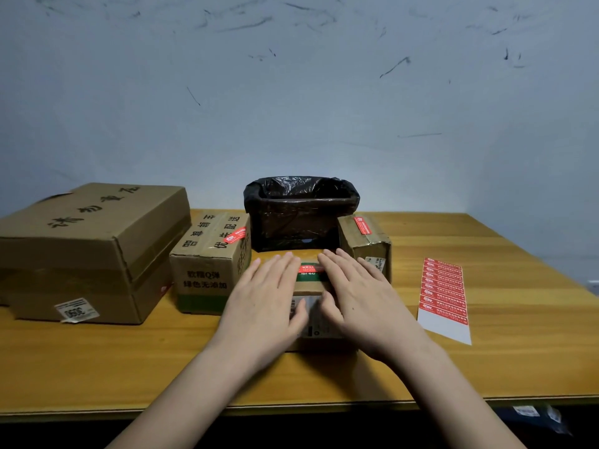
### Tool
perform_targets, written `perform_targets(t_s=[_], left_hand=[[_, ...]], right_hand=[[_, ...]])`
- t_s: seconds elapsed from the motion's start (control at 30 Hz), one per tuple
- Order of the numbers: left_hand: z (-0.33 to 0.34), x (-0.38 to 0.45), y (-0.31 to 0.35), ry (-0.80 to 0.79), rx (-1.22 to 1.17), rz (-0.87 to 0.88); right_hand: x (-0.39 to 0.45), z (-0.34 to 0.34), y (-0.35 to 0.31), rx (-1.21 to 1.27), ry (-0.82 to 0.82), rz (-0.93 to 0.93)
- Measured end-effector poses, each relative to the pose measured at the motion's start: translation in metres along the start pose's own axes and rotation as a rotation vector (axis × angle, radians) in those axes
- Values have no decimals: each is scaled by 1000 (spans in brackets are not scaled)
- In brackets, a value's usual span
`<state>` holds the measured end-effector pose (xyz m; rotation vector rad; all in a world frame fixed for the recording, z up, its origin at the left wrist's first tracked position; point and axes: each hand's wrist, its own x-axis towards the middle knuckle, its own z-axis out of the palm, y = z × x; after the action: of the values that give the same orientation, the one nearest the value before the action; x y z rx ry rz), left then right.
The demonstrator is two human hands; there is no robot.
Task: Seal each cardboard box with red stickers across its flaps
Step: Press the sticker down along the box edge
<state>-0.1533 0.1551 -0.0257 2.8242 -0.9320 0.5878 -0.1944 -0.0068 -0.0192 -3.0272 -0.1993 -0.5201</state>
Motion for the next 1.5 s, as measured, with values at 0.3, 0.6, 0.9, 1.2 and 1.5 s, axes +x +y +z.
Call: perform_targets(t_s=[0.3, 0.6, 0.9, 1.2, 1.5], left_hand=[[5, -4, 4, 41, -23, 41], [3, 1, -9, 163, -440, -214], [22, 2, -5, 108, -1036, -429], [18, 3, 2, 93, -1263, -488], [12, 16, -8, 65, -1299, -405]], right_hand=[[-6, 2, 2, 59, 21, -32], [9, 3, 22, 439, 169, 326], [11, 19, 27, 767, 92, 431], [9, 12, 38, 767, -118, 279], [8, -2, 53, 641, -180, 207]])
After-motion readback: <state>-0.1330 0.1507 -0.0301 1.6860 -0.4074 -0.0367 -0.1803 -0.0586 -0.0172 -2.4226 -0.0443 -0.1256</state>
